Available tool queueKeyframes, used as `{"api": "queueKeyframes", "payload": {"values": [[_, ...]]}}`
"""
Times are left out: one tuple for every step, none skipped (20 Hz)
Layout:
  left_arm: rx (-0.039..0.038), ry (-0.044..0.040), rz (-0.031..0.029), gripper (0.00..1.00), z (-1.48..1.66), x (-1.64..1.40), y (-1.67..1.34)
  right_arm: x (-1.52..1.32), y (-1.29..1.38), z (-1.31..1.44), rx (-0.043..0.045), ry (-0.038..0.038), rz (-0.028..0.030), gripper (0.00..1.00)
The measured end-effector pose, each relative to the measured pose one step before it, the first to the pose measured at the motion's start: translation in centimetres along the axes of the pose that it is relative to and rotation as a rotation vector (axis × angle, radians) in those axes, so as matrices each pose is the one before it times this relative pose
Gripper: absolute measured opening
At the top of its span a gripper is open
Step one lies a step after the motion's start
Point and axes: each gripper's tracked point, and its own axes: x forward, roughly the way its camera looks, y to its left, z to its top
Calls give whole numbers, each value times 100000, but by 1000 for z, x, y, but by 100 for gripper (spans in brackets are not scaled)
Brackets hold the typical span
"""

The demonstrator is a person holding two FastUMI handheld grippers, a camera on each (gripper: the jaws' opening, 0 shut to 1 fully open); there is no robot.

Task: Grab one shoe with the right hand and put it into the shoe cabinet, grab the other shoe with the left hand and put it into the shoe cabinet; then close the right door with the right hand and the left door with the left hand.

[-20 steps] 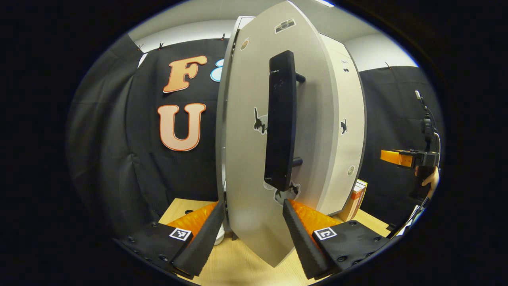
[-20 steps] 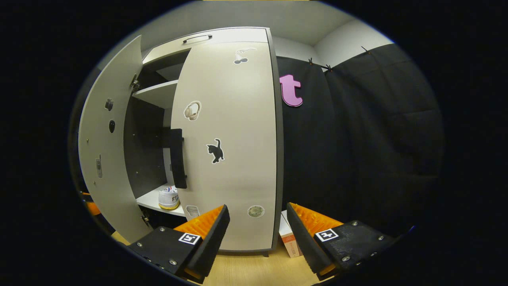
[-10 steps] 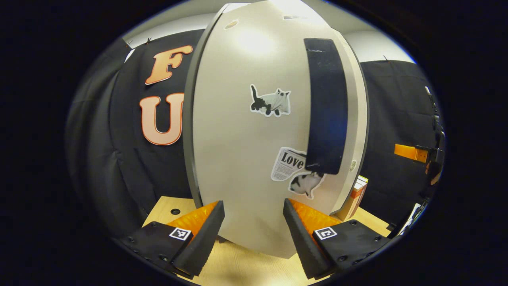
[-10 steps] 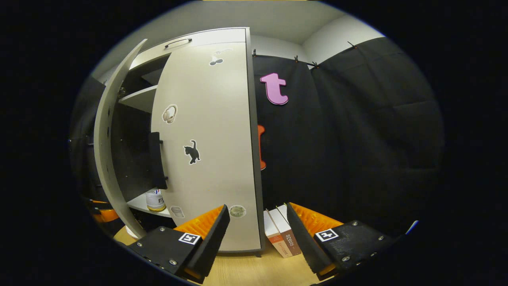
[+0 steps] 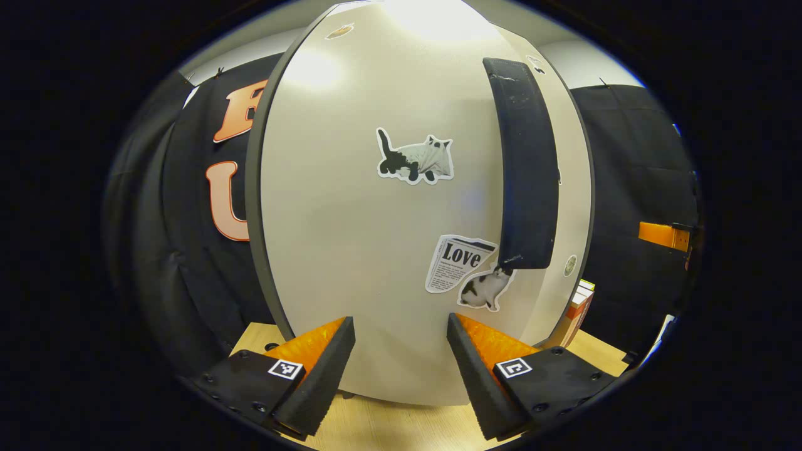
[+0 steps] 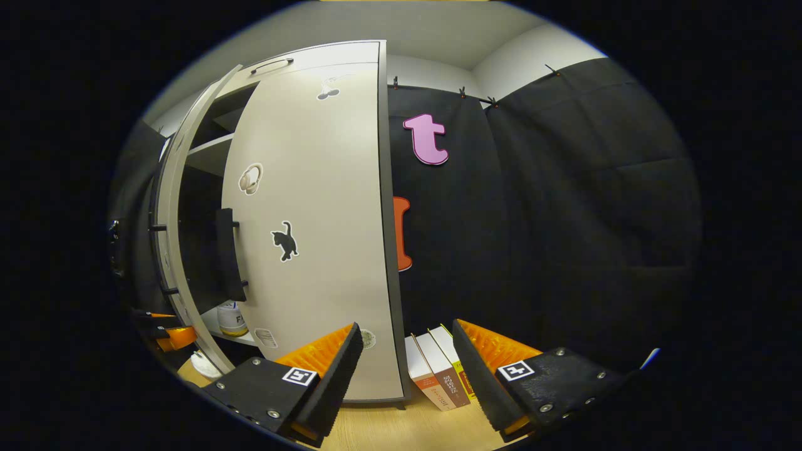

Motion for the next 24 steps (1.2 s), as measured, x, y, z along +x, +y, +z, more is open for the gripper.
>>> {"api": "queueKeyframes", "payload": {"values": [[-177,340,177,96,-2,128,-12,191,97,-71,-329,334,241,89],[-83,233,363,96,-16,199,-15,171,74,-19,-463,143,253,89],[-53,-70,456,96,15,217,-5,175,109,-30,-653,33,198,89],[172,-188,565,96,7,111,-59,244,-23,-17,-789,115,76,89],[404,-264,590,96,75,-37,-14,163,-24,-40,-822,280,-28,89],[217,-58,704,96,56,-101,-21,214,30,7,-735,227,192,89],[137,205,574,96,16,44,-39,187,133,112,-531,88,448,89],[-355,87,-292,96,134,-29,-212,197,105,128,-363,33,647,89],[-613,385,392,96,115,-115,-38,180,265,154,-227,-1,693,89],[-162,592,1506,94,-1,-113,95,93,141,240,-182,194,725,89],[497,498,1053,96,-11,36,-103,61,211,262,-69,368,727,89],[613,1093,533,96,47,-296,-79,-153,297,379,0,221,1172,89],[610,1110,1070,96,200,-65,126,-62,289,482,-204,174,1060,89],[479,-157,480,97,611,-488,140,-157,156,534,-403,37,1250,89],[-231,-887,496,96,812,-1016,271,-219,202,689,-611,-176,1048,90],[-1031,-1499,317,96,1083,-1305,425,-305,95,736,-738,-371,738,89],[-1346,-1361,617,96,1254,-1526,600,-390,66,847,-692,-638,717,90],[-1129,-1198,1287,96,1179,-1364,783,-396,109,917,-461,-928,1170,90],[-1038,-1210,2179,96,1113,-1414,941,-421,171,839,-252,-941,1260,90],[-1119,-1678,1648,97,1359,-1354,986,-468,141,845,-421,-1057,1121,90],[-1254,-1975,1191,96,1170,-1179,902,-432,61,752,-820,-985,600,90],[-1054,-1861,1218,96,1186,-1126,873,-399,50,566,-906,-760,589,90],[-735,-1534,1315,97,951,-1224,1017,-412,-5,542,-790,-635,313,90],[-792,-1296,1497,96,953,-1121,1074,-473,-59,343,-477,-314,117,90]]}}
